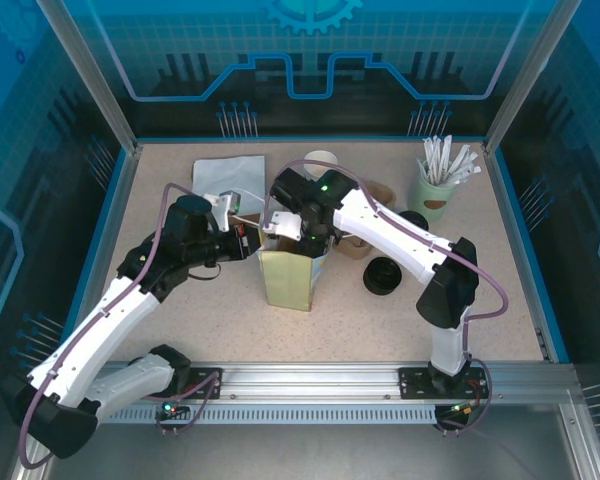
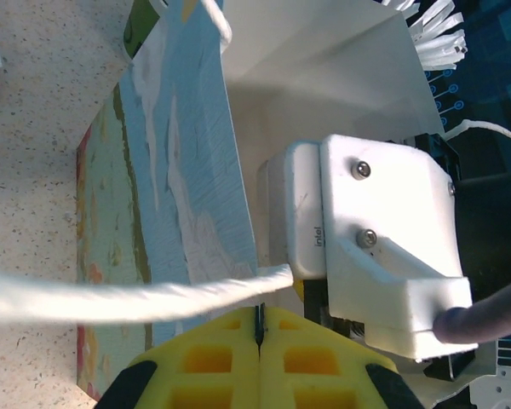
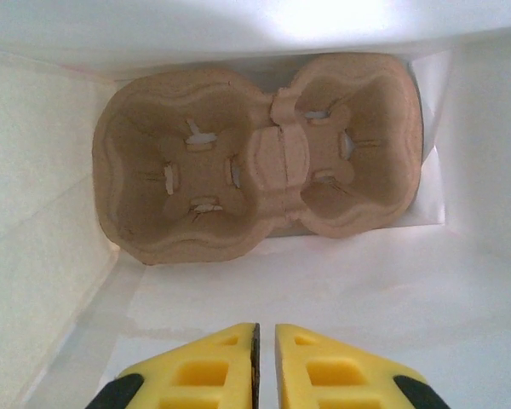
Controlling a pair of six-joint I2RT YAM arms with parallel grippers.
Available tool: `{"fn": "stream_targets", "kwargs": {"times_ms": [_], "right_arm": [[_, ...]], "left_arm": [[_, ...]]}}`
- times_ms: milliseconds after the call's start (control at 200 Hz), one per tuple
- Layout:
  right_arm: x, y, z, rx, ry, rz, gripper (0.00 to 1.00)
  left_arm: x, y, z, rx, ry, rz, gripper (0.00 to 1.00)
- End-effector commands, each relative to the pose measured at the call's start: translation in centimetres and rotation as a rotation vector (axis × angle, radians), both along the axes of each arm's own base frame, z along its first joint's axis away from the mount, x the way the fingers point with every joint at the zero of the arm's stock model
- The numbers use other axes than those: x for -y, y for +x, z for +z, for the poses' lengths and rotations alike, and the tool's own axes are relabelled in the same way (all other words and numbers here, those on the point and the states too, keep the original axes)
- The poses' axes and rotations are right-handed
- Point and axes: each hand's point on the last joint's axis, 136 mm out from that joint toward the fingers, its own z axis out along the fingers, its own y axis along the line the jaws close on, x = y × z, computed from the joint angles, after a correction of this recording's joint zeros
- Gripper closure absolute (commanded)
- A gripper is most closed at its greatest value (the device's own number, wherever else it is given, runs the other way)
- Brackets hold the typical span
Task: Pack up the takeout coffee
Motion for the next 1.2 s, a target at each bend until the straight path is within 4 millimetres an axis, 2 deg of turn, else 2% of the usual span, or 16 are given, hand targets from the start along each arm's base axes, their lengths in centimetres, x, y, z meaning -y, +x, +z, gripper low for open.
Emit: {"fn": "stream_targets", "kwargs": {"times_ms": [0,170,455,925,1196], "right_arm": [[0.3,-0.4,0.9,0.032,-0.037,0.159,0.84],[-0.4,-0.2,1.9,0.058,-0.001,0.175,0.84],[-1.0,0.7,1.8,0.074,-0.03,0.195,0.83],[-1.7,0.3,-0.4,-0.035,0.009,0.194,0.84],[-0.9,0.5,-1.3,-0.096,0.022,0.151,0.84]], "left_arm": [[-0.8,0.1,-0.2,-0.012,0.02,0.021,1.0],[-0.1,0.0,-0.1,-0.012,0.004,-0.018,1.0],[0.4,0.0,-0.1,-0.016,-0.011,-0.042,1.0],[0.4,-0.1,-0.2,-0.016,-0.01,-0.044,1.0],[0.1,-0.2,-0.2,-0.016,0.001,-0.035,1.0]]}}
